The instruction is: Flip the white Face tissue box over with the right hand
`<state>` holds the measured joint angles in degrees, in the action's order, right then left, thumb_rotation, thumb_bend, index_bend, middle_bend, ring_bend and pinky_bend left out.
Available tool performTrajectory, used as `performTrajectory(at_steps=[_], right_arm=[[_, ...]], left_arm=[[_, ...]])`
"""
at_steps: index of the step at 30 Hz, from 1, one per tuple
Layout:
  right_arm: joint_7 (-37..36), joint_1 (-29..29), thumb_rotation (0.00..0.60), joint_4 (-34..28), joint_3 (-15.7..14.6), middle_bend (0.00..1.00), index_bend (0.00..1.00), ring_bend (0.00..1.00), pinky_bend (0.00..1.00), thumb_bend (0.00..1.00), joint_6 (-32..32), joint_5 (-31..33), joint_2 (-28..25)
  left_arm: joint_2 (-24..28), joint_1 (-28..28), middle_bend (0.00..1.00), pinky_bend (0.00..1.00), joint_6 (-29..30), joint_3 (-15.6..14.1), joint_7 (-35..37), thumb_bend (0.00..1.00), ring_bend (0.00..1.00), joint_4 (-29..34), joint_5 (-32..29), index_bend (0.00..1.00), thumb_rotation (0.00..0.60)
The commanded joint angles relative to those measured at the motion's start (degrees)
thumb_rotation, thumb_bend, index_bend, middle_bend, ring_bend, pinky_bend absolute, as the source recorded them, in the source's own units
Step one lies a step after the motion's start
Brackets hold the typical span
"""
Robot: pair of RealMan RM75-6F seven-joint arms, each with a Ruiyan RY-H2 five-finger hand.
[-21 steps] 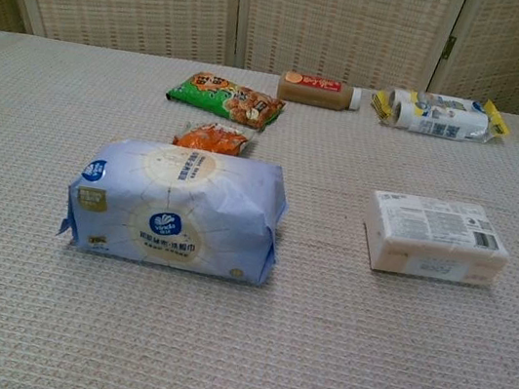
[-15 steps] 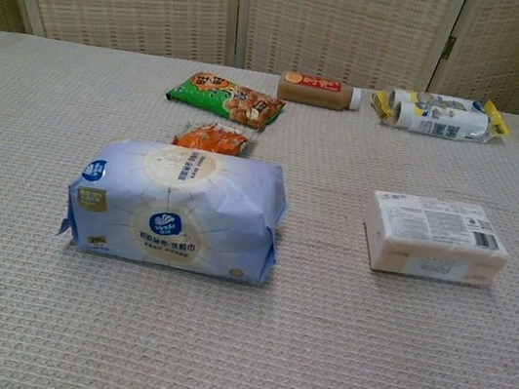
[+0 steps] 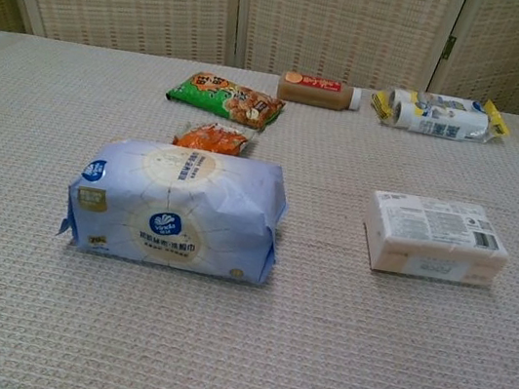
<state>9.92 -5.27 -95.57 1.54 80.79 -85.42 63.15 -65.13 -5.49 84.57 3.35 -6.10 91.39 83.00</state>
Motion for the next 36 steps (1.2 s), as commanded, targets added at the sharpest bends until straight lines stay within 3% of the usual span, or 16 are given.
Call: performTrajectory(at_steps=[1,5,7,12,16,21,26,36], right_arm=[[0.29,0.03,0.6,-0.16,-0.14,0.0,0.12,0.06,0.0,0.0,0.09,-0.25,-0.01],[1.32,-0.03,0.6,-0.39,-0.44,0.0,0.12,0.06,0.0,0.0,0.08,-0.84,0.29],[4.46,-2.68,0.6,-1.53,-0.51,0.0,0.12,0.06,0.0,0.0,-4.86,-0.28,0.93],[15.01,-10.84,0.6,-8.48,2.43,0.0,0.12,0.06,0.0,0.0,-17.81,7.81,1.1],[26.31,-17.2,0.6,-10.84,5.38,0.0,0.12,0.04,0.0,0.0,-23.7,18.65,4.47],[36.06,-23.22,0.6,-11.75,8.07,0.0,0.12,0.02,0.0,0.0,-23.06,31.14,9.84],[39.68,-27.51,0.6,-11.14,9.37,0.0,0.12,0.02,0.0,0.0,-21.42,38.87,13.49],[40.81,-32.79,0.6,-6.34,8.78,0.0,0.12,0.02,0.0,0.0,-19.75,44.56,19.62]], left_arm=[[-0.02,-0.08,0.0,0.16,-0.04,0.02,0.11,0.38,0.0,-0.06,0.12,0.2,0.6],[-0.02,-0.1,0.0,0.16,-0.1,-0.11,0.48,0.38,0.0,-0.04,0.34,0.2,0.6],[-0.06,-0.17,0.0,0.16,-0.56,-0.2,0.44,0.38,0.0,-0.18,0.06,0.2,0.6],[-0.22,-0.36,0.0,0.16,-0.57,-0.23,0.31,0.38,0.0,-0.15,0.47,0.2,0.6],[-0.02,-0.23,0.0,0.16,-0.36,-0.1,0.44,0.38,0.0,-0.06,0.22,0.2,0.6],[0.44,0.15,0.0,0.16,0.52,0.33,1.38,0.38,0.0,-0.04,-0.05,0.2,0.6],[0.65,0.22,0.0,0.16,0.49,0.48,1.77,0.38,0.0,-0.09,-0.38,0.2,0.6],[0.86,0.27,0.0,0.16,0.34,0.75,2.47,0.38,0.0,-0.29,-0.93,0.2,0.6]])
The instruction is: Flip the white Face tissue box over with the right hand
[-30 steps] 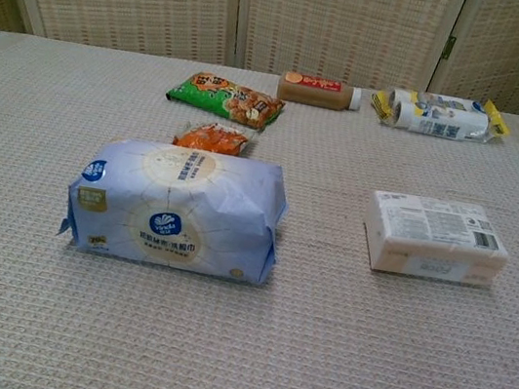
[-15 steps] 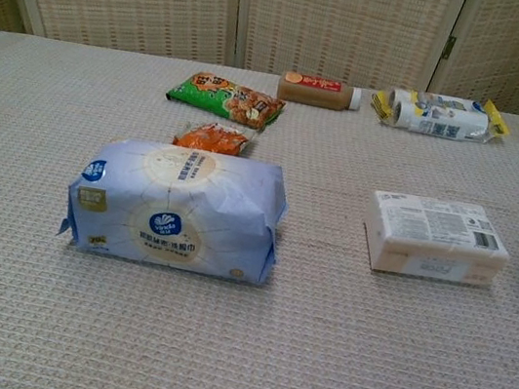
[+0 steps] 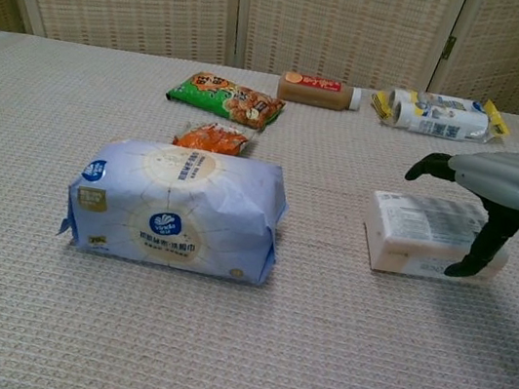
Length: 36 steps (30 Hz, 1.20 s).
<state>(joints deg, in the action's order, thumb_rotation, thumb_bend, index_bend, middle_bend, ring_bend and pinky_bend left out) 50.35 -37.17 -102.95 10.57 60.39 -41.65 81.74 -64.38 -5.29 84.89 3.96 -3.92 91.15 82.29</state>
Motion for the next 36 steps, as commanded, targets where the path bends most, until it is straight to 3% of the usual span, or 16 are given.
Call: performTrajectory(at_steps=[1,15,30,36], right_arm=[[0.4,-1.18,0.6,1.36,-0.35,0.0,0.12,0.02,0.0,0.0,0.91,1.03,1.38],[-3.64,-3.62,0.6,7.81,-1.84,0.01,0.19,0.02,0.0,0.0,0.53,2.04,5.78],[-5.82,-4.81,0.6,9.33,-2.6,0.21,0.3,0.08,0.0,0.0,2.36,1.12,8.14],[-7.3,-4.62,0.6,11.37,-2.99,0.33,0.37,0.18,0.0,0.1,2.85,-0.26,8.95]], left_arm=[[0.17,0.09,0.0,0.16,0.02,0.19,0.51,0.38,0.0,-0.08,-0.35,0.2,0.6],[0.66,0.14,0.0,0.16,-0.38,0.29,3.04,0.38,0.0,-0.23,-0.48,0.2,0.6],[0.88,0.2,0.0,0.16,-0.3,0.02,3.57,0.38,0.0,0.38,0.12,0.21,0.6],[0.76,0.16,0.0,0.16,-0.36,-0.1,3.24,0.38,0.0,0.45,0.28,0.21,0.6]])
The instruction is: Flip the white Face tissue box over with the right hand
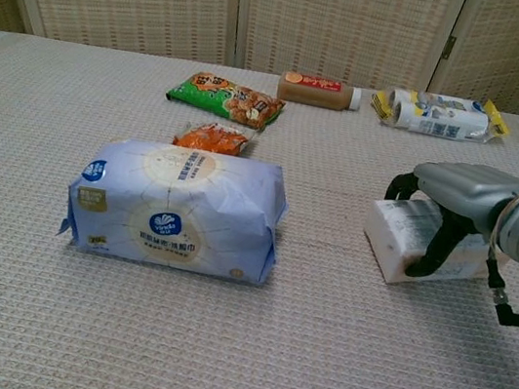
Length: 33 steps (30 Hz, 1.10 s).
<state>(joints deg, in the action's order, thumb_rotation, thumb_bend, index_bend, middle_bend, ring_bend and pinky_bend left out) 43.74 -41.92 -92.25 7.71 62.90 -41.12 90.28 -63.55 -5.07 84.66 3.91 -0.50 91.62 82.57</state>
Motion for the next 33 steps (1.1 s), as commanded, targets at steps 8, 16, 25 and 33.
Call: performTrajectory(at_steps=[8,16,25,33], right_arm=[[-4.39,1.05,0.6,2.91,0.14,0.47,0.49,0.41,0.0,0.19,2.02,-5.15,1.64],[-36.41,7.62,0.6,0.5,8.26,0.56,0.53,0.52,0.05,0.29,0.62,-11.79,-0.2],[-69.68,13.66,0.6,0.78,12.64,0.57,0.53,0.53,0.05,0.31,-11.51,-19.78,-9.4],[-96.79,15.83,0.6,9.4,7.04,0.57,0.53,0.53,0.05,0.31,-12.59,-40.99,-10.04]], left_arm=[[-0.11,-0.08,0.0,0.16,-0.22,-0.11,-0.34,0.38,0.0,0.04,0.01,0.21,0.6],[0.07,0.01,0.0,0.16,-0.12,-0.06,-0.22,0.38,0.0,0.21,-0.09,0.21,0.6],[0.11,0.02,0.0,0.16,-0.03,-0.05,-0.46,0.38,0.0,0.46,-0.05,0.21,0.6],[0.0,-0.02,0.0,0.16,-0.17,0.06,-0.75,0.38,0.0,0.42,-0.41,0.21,0.6]])
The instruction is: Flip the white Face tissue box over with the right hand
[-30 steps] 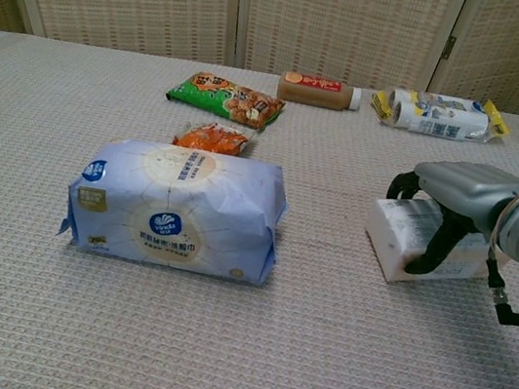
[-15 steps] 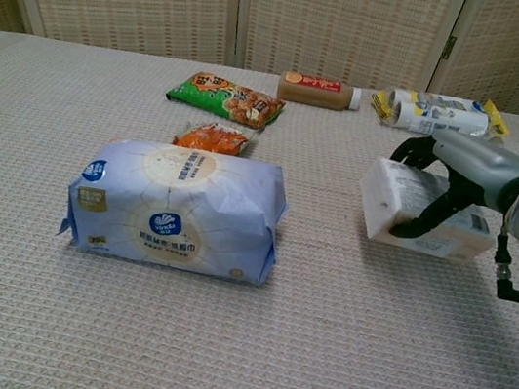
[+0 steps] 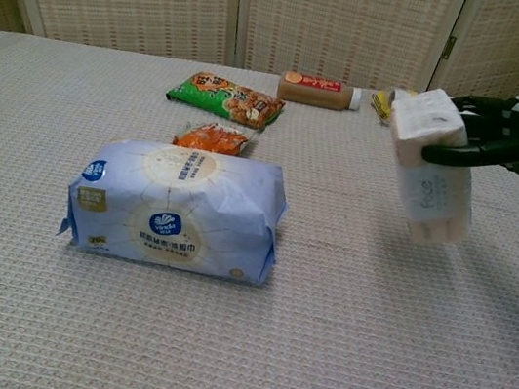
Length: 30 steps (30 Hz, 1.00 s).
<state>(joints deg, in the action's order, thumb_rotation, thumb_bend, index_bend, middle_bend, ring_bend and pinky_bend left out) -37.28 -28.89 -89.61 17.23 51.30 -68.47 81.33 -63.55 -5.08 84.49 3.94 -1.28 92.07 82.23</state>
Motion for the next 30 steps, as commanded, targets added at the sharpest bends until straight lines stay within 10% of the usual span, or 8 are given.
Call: performTrajectory(at_steps=[1,14,30], right_arm=[[-18.37,2.84,0.6,8.37,-3.36,0.57,0.53,0.53,0.05,0.31,0.04,-15.57,-0.49],[-34.65,4.96,0.6,33.95,-9.39,0.57,0.55,0.53,0.05,0.33,20.02,-24.81,13.53],[-41.83,3.97,0.6,45.14,-12.41,0.57,0.55,0.53,0.05,0.35,21.55,-23.39,20.09]], left_arm=[[0.01,0.01,0.0,0.16,-0.01,0.06,0.04,0.38,0.0,-0.05,-0.12,0.21,0.6],[-0.07,-0.16,0.0,0.16,-0.76,0.16,0.16,0.38,0.0,-0.44,-0.85,0.21,0.6],[-0.02,-0.22,0.0,0.16,-1.1,0.25,0.51,0.38,0.0,-0.58,-1.25,0.21,0.6]])
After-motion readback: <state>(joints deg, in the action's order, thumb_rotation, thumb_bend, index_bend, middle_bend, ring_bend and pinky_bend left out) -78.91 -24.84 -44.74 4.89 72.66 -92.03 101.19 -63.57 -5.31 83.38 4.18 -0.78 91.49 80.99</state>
